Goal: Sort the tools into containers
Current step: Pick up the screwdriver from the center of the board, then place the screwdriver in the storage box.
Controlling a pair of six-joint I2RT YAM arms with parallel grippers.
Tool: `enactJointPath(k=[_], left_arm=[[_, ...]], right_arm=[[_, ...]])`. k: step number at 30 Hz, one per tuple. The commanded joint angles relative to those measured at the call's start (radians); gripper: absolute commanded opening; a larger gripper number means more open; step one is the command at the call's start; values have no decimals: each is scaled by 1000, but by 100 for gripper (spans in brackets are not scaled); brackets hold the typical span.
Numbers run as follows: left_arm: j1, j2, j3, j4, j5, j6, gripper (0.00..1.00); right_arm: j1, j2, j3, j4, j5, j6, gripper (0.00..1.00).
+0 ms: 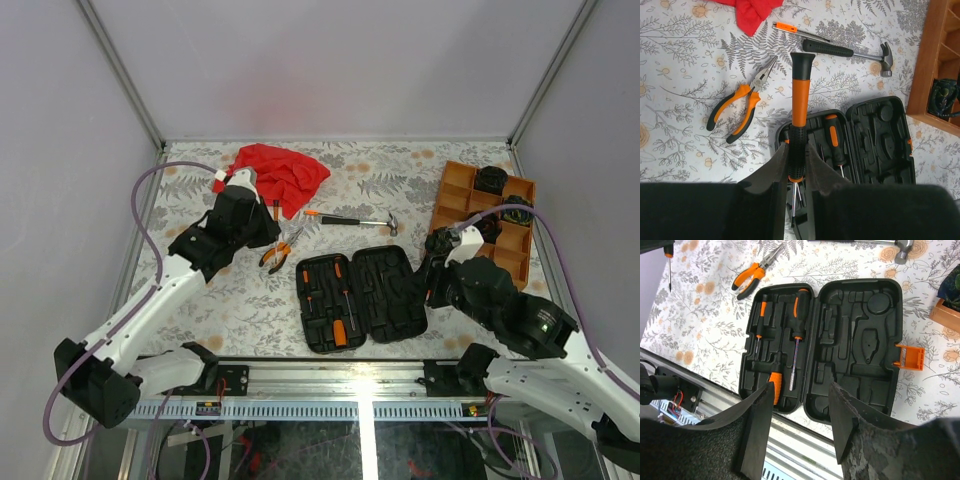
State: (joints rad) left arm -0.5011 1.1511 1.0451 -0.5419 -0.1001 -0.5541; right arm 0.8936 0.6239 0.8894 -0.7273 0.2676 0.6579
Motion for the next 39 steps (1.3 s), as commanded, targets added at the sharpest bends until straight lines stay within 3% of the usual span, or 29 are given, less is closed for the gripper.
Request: enactJointPath(k=[1,11,22,29,34,39], left_arm=[[-18,-68,-10,-36,-58,-40,0],[-52,-101,-55,33,-36,-63,0],[-87,-80,-105,127,56,-14,0],[-166,-140,-291,343,130,-84,0],[-198,-167,-398,505,200,-137,0],[-242,-171,-425,539,199,-132,0]], right_arm=[[-6,-92,-78,117,-10,-25,54],[-6,-60,-156,211,-140,7,60],[-6,26,-185,332,-47,68,64],[-6,42,-322,715,-179,122,71],[-7,160,-342,884,-176,197,69],[-7,298,-411,1163,-171,247,66]])
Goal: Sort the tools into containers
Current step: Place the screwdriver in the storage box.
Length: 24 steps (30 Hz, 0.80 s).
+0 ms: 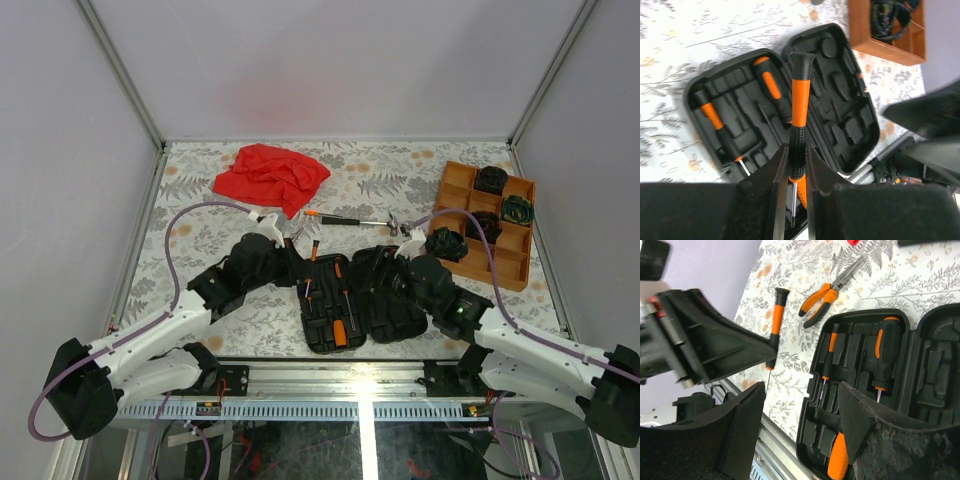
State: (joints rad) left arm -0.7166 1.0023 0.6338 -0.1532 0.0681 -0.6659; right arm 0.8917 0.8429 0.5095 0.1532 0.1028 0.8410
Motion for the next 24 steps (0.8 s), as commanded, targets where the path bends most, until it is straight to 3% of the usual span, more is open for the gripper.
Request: enactJointPath(k=[1,13,24], left_arm=[[-30,-24,-23,156,33,-24,0],[-85,-18,-77,233,45,-48,0],[-118,24,-74,262,23,-60,0]], right_arm=[[-4,103,-26,310,-17,67,66],[-5,286,-51,530,-23,187,57],[-4,393,-15,532,-101,188,49]])
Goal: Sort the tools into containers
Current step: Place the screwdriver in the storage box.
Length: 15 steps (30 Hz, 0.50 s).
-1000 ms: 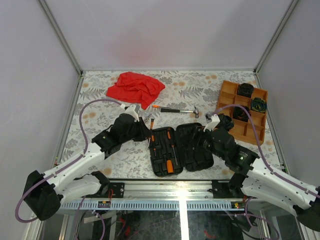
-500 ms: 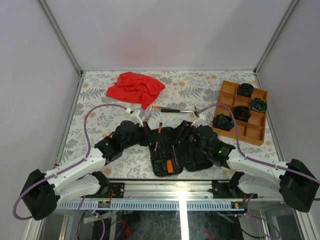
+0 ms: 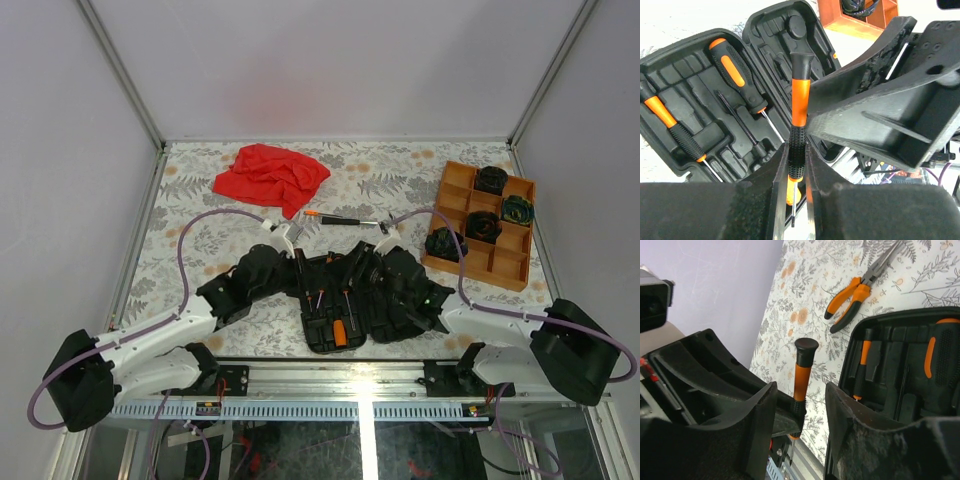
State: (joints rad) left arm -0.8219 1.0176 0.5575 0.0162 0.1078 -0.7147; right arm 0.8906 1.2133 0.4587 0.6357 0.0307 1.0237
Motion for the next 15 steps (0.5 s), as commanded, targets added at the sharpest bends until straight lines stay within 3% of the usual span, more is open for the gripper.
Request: enactJointPath(k=[1,6,12,15], left_arm=[[-15,12,1,96,-19,-13,0],[-28,3,-13,113,-48,-23,0],[-31,9,-21,97,-58,-24,0],[-32,-3,-28,90,-74,-29,8]], right_arm=[[-5,30,38,51,-33,3,47],[-6,62,52,52,-45,1,34],[-7,73,50,58,-42,-25,12],[-6,62,64,-1,-18,-67,4]])
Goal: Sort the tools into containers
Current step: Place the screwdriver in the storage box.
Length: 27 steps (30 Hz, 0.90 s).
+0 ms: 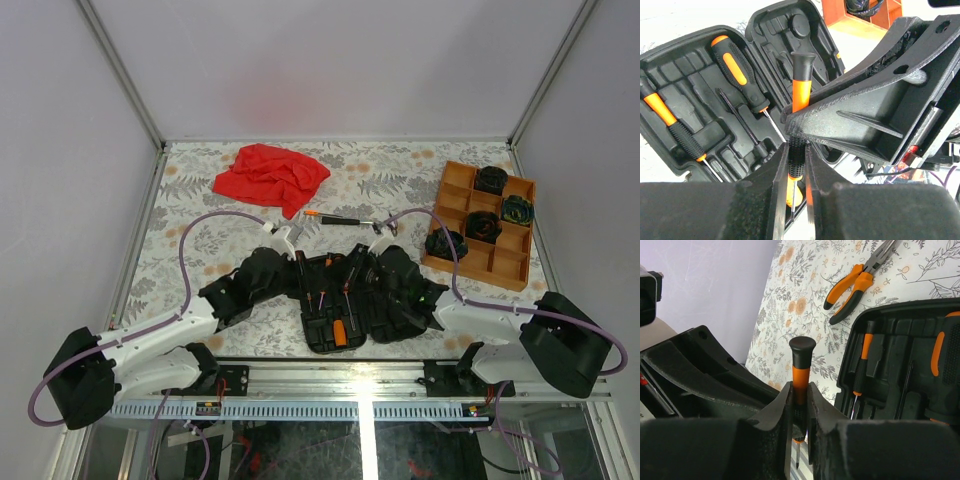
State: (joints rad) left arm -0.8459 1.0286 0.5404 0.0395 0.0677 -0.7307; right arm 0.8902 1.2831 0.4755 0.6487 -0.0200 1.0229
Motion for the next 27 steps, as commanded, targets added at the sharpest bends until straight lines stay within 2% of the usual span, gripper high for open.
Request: enactJointPath(k=[1,4,8,10,15,19,24,27], left_arm=[[-7,-19,-14,66,-40,-16,13],[-7,-36,-20,47,-60,-21,28],[-8,-93,-40,-22,-179,-57,40],[-5,-125,-57,-58,-242,-83,43],[-3,-104,-66,-128,-304,-125,41],[17,-75,-103,-139,-330,-182,38],[125,-74,-191,7,-204,-173,38],[155,-54,-216,66,-140,-157,37]], right_arm=[[-6,-12,53,-34,44,-79,2],[-6,-32,71,-100,74,-126,0],[-6,-46,127,-260,138,-220,0],[-6,-33,176,-357,165,-277,0],[-6,71,328,-560,130,-398,0],[-6,157,405,-616,71,-421,0],[-6,239,447,-618,43,-418,0],[-6,295,488,-637,24,-425,0]])
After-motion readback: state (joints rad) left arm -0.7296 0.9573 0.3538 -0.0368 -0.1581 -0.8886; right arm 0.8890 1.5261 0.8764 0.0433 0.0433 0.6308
